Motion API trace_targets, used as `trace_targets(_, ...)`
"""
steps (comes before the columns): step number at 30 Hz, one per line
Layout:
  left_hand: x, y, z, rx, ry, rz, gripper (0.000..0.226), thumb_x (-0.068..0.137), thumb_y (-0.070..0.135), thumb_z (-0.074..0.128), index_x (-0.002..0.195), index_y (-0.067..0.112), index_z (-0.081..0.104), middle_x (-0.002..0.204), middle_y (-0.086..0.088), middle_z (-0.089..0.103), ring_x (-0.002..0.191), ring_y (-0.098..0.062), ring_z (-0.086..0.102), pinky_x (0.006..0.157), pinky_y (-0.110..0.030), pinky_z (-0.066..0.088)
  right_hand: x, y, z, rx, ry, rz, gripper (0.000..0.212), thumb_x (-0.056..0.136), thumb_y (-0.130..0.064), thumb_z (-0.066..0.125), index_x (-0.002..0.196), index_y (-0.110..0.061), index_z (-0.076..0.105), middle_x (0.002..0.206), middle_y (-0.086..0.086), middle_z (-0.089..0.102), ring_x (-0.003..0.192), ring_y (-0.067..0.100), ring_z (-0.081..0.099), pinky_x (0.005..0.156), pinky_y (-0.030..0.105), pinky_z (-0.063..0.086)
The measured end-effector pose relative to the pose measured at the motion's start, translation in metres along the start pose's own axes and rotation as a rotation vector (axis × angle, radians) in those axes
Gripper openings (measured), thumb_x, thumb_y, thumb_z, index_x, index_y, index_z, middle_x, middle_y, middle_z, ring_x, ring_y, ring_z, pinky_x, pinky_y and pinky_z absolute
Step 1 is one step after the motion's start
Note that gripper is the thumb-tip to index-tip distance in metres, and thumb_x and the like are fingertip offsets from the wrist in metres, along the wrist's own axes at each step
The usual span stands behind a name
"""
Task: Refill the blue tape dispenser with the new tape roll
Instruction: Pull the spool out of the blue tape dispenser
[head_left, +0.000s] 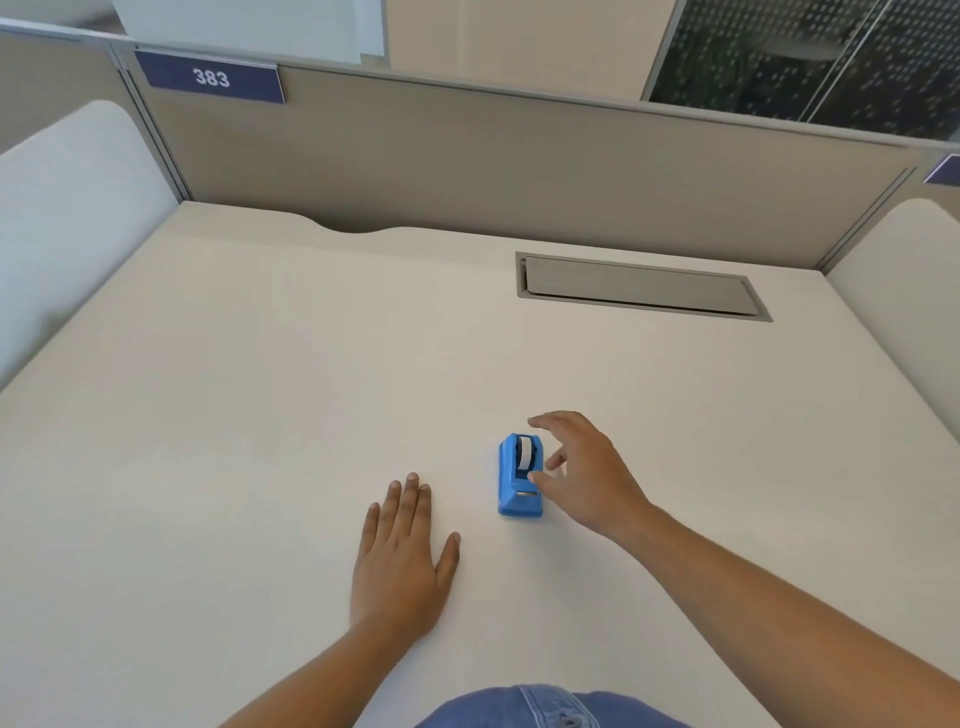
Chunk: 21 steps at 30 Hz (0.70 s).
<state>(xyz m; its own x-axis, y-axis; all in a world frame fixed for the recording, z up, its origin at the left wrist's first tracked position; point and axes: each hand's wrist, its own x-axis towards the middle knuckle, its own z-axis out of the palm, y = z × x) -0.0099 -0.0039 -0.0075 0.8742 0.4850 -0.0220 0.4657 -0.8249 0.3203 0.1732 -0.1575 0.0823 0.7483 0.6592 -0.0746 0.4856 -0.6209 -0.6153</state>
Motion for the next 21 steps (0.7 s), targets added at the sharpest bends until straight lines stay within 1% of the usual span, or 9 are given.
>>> trace_targets(4, 0.001, -0.001, 0.002, 0.005, -0.002, -0.004, 0.075, 0.092, 0.059, 0.008, 0.155, 0.018, 0.002, 0.163, 0.004, -0.004, 0.148, -0.013, -0.011, 0.119, -0.034, -0.009, 0.018, -0.008, 0.001, -0.119, -0.100, -0.058, 0.055, 0.078, -0.018, 0.073, 0.127, -0.034, 0.054, 0.128, -0.018, 0.045, 0.085, 0.007, 0.060, 0.082, 0.024, 0.049)
trace_targets(8, 0.002, -0.002, 0.003, -0.003, -0.009, -0.011, 0.075, 0.092, 0.059, 0.009, 0.155, 0.019, 0.002, 0.163, 0.005, -0.005, 0.148, -0.012, -0.011, 0.119, -0.034, -0.009, 0.027, -0.011, 0.001, -0.210, -0.178, -0.054, 0.041, 0.078, -0.019, 0.073, 0.116, -0.030, 0.060, 0.121, -0.013, 0.049, 0.088, 0.014, 0.059, 0.081, 0.034, 0.054)
trace_targets(11, 0.002, -0.002, 0.004, 0.003, -0.010, -0.007, 0.075, 0.092, 0.060, 0.009, 0.155, 0.019, 0.005, 0.163, 0.005, -0.005, 0.149, -0.013, -0.010, 0.119, -0.033, -0.011, 0.031, -0.012, 0.001, -0.260, -0.204, -0.044, 0.035, 0.079, -0.017, 0.070, 0.111, -0.026, 0.061, 0.115, -0.009, 0.052, 0.089, 0.018, 0.059, 0.080, 0.037, 0.054)
trace_targets(15, 0.005, 0.001, 0.000, -0.026, -0.020, -0.026, 0.079, 0.090, 0.063, 0.014, 0.154, 0.018, 0.013, 0.164, 0.003, 0.004, 0.149, -0.013, -0.007, 0.119, -0.033, -0.010, 0.036, -0.014, 0.001, -0.294, -0.218, -0.052, 0.029, 0.081, -0.010, 0.062, 0.107, -0.022, 0.061, 0.104, -0.002, 0.056, 0.089, 0.020, 0.057, 0.079, 0.038, 0.052)
trace_targets(17, 0.014, 0.008, -0.006, -0.090, -0.043, -0.016, 0.084, 0.086, 0.068, 0.021, 0.154, 0.019, 0.016, 0.164, 0.004, 0.008, 0.149, -0.012, -0.003, 0.120, -0.034, -0.008, 0.038, -0.015, 0.001, -0.301, -0.218, -0.053, 0.026, 0.081, -0.009, 0.062, 0.105, -0.021, 0.061, 0.099, -0.001, 0.057, 0.088, 0.020, 0.055, 0.078, 0.037, 0.052)
trace_targets(19, 0.028, 0.021, -0.015, -0.185, -0.066, 0.055, 0.089, 0.082, 0.070, 0.036, 0.153, 0.022, 0.014, 0.164, 0.006, 0.010, 0.149, -0.009, 0.003, 0.120, -0.032, -0.003, 0.039, -0.016, 0.001, -0.305, -0.220, -0.053, 0.024, 0.081, -0.008, 0.062, 0.102, -0.021, 0.060, 0.095, -0.001, 0.058, 0.086, 0.020, 0.055, 0.076, 0.037, 0.052)
trace_targets(21, 0.045, 0.039, -0.024, -0.312, -0.084, 0.123, 0.098, 0.075, 0.069, 0.053, 0.153, 0.028, 0.010, 0.162, 0.011, 0.014, 0.147, -0.006, 0.010, 0.119, -0.028, 0.007, 0.040, -0.018, 0.001, -0.306, -0.224, -0.053, 0.023, 0.080, -0.008, 0.063, 0.099, -0.021, 0.059, 0.091, -0.001, 0.059, 0.083, 0.020, 0.056, 0.075, 0.038, 0.053)
